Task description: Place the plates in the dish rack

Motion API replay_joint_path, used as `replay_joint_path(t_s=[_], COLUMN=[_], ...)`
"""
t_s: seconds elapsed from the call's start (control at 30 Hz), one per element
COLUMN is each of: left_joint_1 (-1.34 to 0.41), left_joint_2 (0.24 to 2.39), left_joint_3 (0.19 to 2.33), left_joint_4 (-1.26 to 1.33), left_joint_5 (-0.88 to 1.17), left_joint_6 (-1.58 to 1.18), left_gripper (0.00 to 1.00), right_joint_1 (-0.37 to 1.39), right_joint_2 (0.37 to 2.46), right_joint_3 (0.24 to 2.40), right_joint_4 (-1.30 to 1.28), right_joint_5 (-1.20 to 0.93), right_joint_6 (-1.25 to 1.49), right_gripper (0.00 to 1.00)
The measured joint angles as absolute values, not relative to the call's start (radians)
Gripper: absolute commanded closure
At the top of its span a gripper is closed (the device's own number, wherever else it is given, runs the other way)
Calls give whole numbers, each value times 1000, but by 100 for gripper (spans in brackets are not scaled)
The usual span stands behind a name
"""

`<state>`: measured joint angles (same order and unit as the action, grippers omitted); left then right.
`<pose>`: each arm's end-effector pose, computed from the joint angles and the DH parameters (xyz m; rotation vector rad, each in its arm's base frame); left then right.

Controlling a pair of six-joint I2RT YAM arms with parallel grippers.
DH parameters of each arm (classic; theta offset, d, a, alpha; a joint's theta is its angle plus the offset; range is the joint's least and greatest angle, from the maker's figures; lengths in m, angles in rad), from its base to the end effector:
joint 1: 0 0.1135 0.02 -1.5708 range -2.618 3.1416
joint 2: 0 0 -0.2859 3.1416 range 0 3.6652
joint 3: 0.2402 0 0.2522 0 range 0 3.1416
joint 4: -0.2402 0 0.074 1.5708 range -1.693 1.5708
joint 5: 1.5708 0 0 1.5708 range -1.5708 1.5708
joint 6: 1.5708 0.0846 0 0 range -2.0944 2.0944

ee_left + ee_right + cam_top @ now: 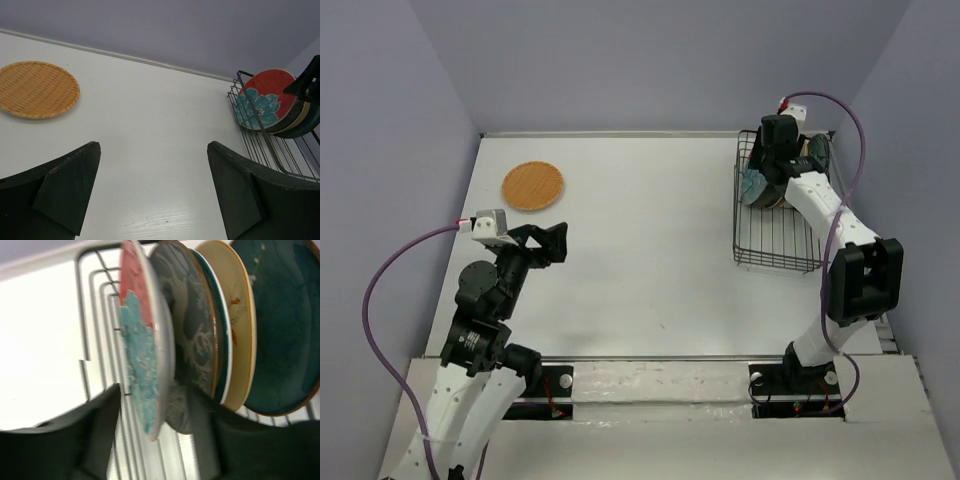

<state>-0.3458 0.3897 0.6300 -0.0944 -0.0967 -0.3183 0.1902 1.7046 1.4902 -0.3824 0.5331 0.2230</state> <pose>0.1304 -0.0383 0.3617 -0.0609 1.4415 -0.4777 0.4321 0.0394 0.3208 0.3334 2.0660 -0.3285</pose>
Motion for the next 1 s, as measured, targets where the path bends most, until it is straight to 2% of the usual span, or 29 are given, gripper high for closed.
replay_joint_path(t_s=[0.1, 0.37, 0.47, 0.63, 0.83, 1.0], left_joint_1=[-323, -215, -161, -68, -15, 54], left_joint_2=[431, 635, 734, 896, 1044, 1200], left_joint_3=[630, 628, 628, 588, 532, 532], left_joint_4=[-81, -25, 21, 144, 237, 347], left_joint_5=[-54, 81, 138, 196, 117, 28], left_joint_6=[-346, -422, -471, -595, -751, -840], left_gripper=[1, 1, 1, 1, 1, 4], right_joint_1=[190, 191, 209, 316, 449, 486], right_joint_2=[1649, 1318, 1164, 1034, 1023, 1048], right_joint_3=[1470, 1299, 1167, 986, 824, 777], right_joint_4=[-374, -287, -216, -77, 38, 93], right_joint_5=[472, 221, 55, -150, -304, -350], right_joint_6=[247, 296, 322, 368, 420, 442], right_gripper=[16, 4, 3, 3, 3, 3])
